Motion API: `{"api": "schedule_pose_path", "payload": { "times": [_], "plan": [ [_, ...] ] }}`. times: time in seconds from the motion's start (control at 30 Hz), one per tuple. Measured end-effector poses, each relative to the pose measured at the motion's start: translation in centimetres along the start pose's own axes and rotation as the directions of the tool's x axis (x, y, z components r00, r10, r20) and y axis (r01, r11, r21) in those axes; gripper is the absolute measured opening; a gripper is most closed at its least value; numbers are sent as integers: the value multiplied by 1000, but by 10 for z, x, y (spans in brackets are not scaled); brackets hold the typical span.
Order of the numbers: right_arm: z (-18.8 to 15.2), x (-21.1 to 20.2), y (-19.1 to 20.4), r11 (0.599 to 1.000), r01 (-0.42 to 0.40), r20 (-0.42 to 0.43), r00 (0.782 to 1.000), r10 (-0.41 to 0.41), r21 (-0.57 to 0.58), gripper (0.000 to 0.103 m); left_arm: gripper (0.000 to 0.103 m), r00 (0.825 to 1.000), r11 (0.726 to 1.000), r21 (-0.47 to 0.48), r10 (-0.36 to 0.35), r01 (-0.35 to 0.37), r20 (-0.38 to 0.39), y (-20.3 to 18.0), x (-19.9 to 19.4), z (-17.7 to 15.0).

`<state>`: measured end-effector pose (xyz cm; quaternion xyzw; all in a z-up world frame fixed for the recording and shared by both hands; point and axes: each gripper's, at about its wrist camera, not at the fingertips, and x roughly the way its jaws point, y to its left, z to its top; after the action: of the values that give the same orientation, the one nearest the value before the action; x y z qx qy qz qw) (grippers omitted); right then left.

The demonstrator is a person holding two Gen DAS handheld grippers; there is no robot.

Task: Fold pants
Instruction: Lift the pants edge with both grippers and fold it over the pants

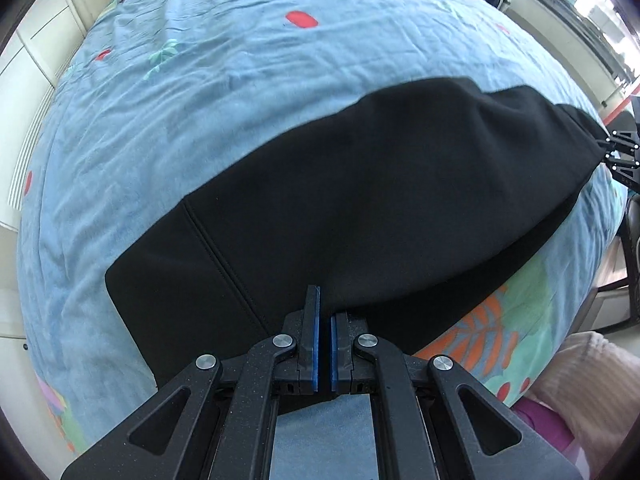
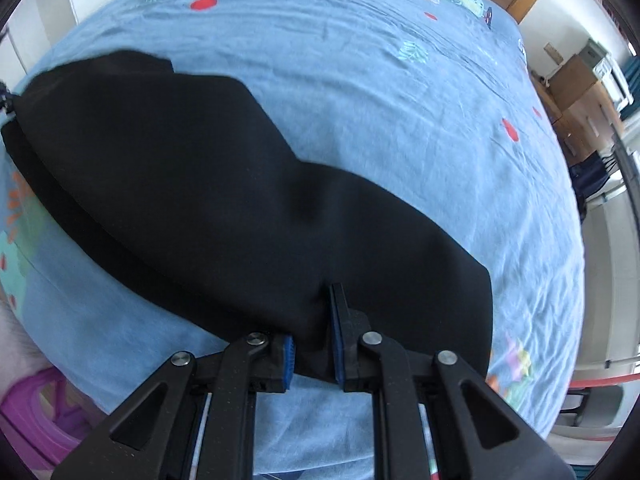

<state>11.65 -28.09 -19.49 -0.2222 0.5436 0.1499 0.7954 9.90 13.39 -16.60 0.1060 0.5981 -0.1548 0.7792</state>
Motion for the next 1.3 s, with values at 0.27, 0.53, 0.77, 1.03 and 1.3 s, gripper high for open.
{"api": "schedule_pose_path", "payload": {
  "times": [0.27,0.53,0.77,1.03,1.3],
  "plan": [
    [-15,9,32,981,186,8,983,-186,-62,0,2,999,999,-25,28,-28,-27,-3,7,-19],
    [-18,18,47,975,213,-24,976,-215,-64,0,2,996,997,-38,60,-62,-61,-6,24,-25],
    [-19,25,40,951,302,-36,952,-305,-72,0,5,996,997,-21,74,-75,-46,-23,29,-23],
    [-20,33,33,959,282,-67,957,-284,-36,0,5,997,996,-63,60,-63,-42,-20,29,-30],
    [-24,30,37,964,264,-63,962,-264,-18,0,5,996,995,-70,71,-75,-54,-14,20,-25]
  ]
}}
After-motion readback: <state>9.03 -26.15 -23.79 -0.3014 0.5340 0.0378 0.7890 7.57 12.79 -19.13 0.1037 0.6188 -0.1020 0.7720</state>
